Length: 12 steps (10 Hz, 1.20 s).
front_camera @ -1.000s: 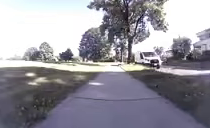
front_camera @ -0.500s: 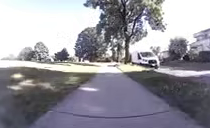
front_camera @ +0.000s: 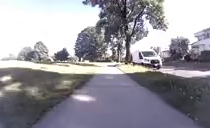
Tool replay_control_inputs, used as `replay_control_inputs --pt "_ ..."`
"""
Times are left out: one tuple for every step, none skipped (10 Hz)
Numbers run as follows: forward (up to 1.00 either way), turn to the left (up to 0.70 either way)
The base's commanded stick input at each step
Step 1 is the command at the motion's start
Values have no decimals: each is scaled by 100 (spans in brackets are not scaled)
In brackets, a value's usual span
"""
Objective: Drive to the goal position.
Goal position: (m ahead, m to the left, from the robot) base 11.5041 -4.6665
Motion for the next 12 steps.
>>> replay_control_inputs --pt "100 0" --pt "100 0" --pt "100 0" --pt "100 0" --pt "100 0" --pt "100 0" --pt "100 0" --pt "100 0" --pt "100 0" --pt "100 0" --pt "100 0" --pt "100 0"
